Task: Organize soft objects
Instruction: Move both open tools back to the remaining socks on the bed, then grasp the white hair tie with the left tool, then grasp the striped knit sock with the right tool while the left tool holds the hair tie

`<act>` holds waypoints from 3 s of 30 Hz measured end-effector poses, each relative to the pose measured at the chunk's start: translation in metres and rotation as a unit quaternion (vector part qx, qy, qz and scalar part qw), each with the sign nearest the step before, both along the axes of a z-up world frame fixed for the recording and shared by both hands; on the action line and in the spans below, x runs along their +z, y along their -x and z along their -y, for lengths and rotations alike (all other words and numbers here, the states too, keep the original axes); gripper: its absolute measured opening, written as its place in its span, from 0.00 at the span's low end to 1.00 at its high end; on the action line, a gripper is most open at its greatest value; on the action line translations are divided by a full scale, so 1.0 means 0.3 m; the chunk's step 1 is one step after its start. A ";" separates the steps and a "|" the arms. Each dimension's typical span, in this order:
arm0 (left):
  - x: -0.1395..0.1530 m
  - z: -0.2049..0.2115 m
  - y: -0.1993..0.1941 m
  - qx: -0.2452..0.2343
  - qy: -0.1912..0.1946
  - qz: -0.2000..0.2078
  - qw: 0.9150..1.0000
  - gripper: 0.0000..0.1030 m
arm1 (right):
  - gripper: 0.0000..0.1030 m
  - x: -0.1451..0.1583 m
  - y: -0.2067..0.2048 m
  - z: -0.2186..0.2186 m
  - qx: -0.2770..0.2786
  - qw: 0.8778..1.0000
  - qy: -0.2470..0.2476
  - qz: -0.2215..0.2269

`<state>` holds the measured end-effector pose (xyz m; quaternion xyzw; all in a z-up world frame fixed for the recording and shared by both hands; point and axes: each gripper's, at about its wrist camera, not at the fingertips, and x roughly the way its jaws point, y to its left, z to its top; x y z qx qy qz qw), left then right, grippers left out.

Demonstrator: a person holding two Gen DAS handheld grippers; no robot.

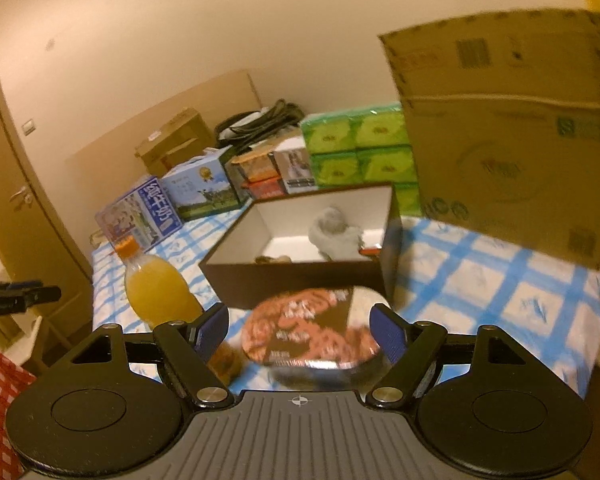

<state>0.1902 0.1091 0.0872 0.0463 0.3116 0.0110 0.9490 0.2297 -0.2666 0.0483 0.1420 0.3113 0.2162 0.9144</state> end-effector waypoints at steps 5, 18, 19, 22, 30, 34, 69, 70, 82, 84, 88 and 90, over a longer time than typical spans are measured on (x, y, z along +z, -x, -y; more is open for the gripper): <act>-0.072 0.049 0.064 -0.001 0.014 -0.019 1.000 0.61 | 0.75 -0.066 0.074 0.022 -0.015 0.999 -0.011 -0.028; -0.263 0.162 0.176 -0.012 0.069 -0.083 0.994 0.61 | 0.75 -0.275 0.238 0.021 -0.004 0.995 0.004 -0.099; -0.278 0.168 0.180 -0.013 0.072 -0.088 0.993 0.61 | 0.75 -0.288 0.246 0.022 -0.005 0.995 0.005 -0.104; -0.309 0.189 0.195 -0.015 0.074 -0.097 0.992 0.61 | 0.75 -0.318 0.261 0.021 -0.007 0.993 0.012 -0.114; -0.402 0.267 0.222 -0.036 0.068 -0.125 0.989 0.61 | 0.75 -0.376 0.278 -0.012 0.009 0.992 0.033 -0.124; -0.466 0.332 0.234 -0.072 0.064 -0.146 0.985 0.60 | 0.75 -0.406 0.290 -0.046 0.028 0.990 0.064 -0.120; -0.769 0.505 0.209 -0.161 0.047 -0.198 0.966 0.18 | 0.75 -0.551 0.304 -0.109 0.058 0.979 0.091 -0.171; -0.766 0.492 0.215 -0.159 0.046 -0.196 0.967 0.18 | 0.75 -0.553 0.303 -0.118 0.064 0.979 0.093 -0.169; -0.732 0.283 0.262 -0.083 0.027 -0.192 0.978 0.18 | 0.75 -0.584 0.268 -0.293 0.194 0.967 0.137 -0.094; -0.731 0.254 0.260 -0.068 0.030 -0.191 0.979 0.18 | 0.75 -0.603 0.255 -0.324 0.200 0.964 0.147 -0.092; -0.731 0.222 0.259 -0.051 0.038 -0.191 0.979 0.18 | 0.77 -0.632 0.248 -0.382 0.218 0.958 0.163 -0.086; -0.735 0.216 0.254 -0.046 0.045 -0.195 0.979 0.21 | 0.83 -0.643 0.250 -0.404 0.223 0.956 0.169 -0.087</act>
